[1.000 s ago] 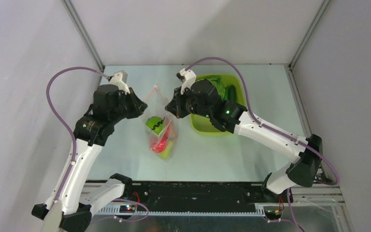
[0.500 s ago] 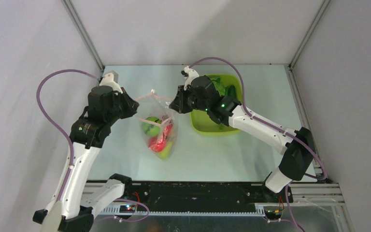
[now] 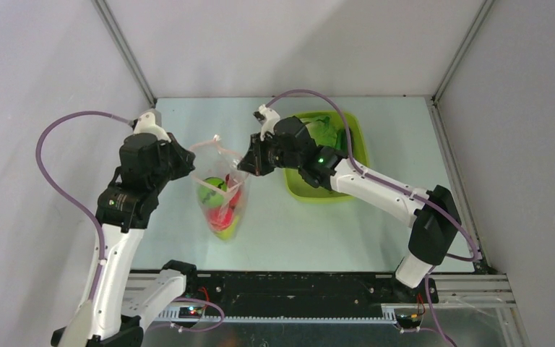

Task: Place the food in the zip-top bag and seal the zipper
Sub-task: Adjust the zipper food storage bag at the center of the board, then pick up the fake vegetable from the bin.

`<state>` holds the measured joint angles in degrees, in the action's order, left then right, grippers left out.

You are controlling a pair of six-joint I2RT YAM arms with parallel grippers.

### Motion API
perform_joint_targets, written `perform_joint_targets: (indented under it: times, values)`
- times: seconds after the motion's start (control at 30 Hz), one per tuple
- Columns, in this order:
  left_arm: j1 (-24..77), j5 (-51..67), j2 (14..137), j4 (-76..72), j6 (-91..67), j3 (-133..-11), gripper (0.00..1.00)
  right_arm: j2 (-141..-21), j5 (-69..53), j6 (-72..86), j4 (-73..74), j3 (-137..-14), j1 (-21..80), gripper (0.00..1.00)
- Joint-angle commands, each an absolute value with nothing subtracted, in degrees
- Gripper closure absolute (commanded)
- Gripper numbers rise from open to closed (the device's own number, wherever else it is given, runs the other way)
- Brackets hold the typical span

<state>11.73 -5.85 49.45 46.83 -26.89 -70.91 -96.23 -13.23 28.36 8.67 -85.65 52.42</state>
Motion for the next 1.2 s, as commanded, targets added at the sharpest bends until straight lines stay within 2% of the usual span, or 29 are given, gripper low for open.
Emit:
perform_joint_targets:
  times: [0.0,0.13,0.27,0.3,0.33,0.37,0.47,0.5,0.53,0.57,0.63,0.8,0.97,1.17]
  values:
    - [11.08,-3.14,48.9,41.88,-26.4,-71.07,1.0,-95.92,-12.37,27.71,9.34,-86.93,51.61,0.91]
    - [11.07,7.74,50.27,38.41,-26.81,-68.41,1.0,-93.64,-10.03,29.47,11.38,-82.72,49.45,0.87]
    - [11.33,11.93,51.4,35.75,-27.63,-66.15,1.0,-90.1,-5.09,29.39,14.61,-79.23,48.31,0.83]
    - [11.71,12.29,51.7,35.11,-27.75,-65.9,1.0,-89.57,-4.35,29.02,15.94,-78.99,48.22,0.79]
    - [11.92,12.61,51.86,34.87,-27.9,-65.43,1.0,-88.51,-3.15,28.35,16.54,-78.79,48.19,0.73]
    - [12.49,12.72,52.08,34.58,-27.92,-65.28,1.0,-87.5,-2.72,28.02,17.49,-78.65,48.24,0.58]
    - [14.11,12.14,52.69,34.22,-27.7,-64.63,1.0,-85.27,-2.05,25.48,17.98,-78.65,48.15,0.36]
    - [14.87,11.87,52.8,34.2,-27.74,-64.54,1.0,-83.94,-1.64,25.05,17.9,-78.66,48.21,0.25]
    - [15.17,11.56,53.04,34.08,-27.7,-64.53,1.0,-83.23,-0.54,24.35,17.87,-78.62,48.18,0.2]
    - [15.72,11.54,53.15,34.05,-27.69,-64.52,1.0,-81.89,0.74,23.95,17.89,-78.61,48.1,0.09]
    - [16.32,11.26,53.46,33.9,-27.85,-64.4,1.0,-79.82,5.65,22.88,18.01,-78.42,47.99,0.01]
    - [16.86,12.44,53.98,32.6,-28.57,-63.89,1.0,-76.31,24.02,23.1,16.92,-75.09,46.37,0.01]
    - [17.14,13.11,54.52,32.0,-28.9,-63.49,1.0,-77.59,19.5,28.13,19.78,-72.97,39.21,0.0]
    - [17.23,13.86,55.2,31.65,-29.09,-63.24,1.0,-86.52,18.48,31.64,20.83,-72.95,31.43,0.02]
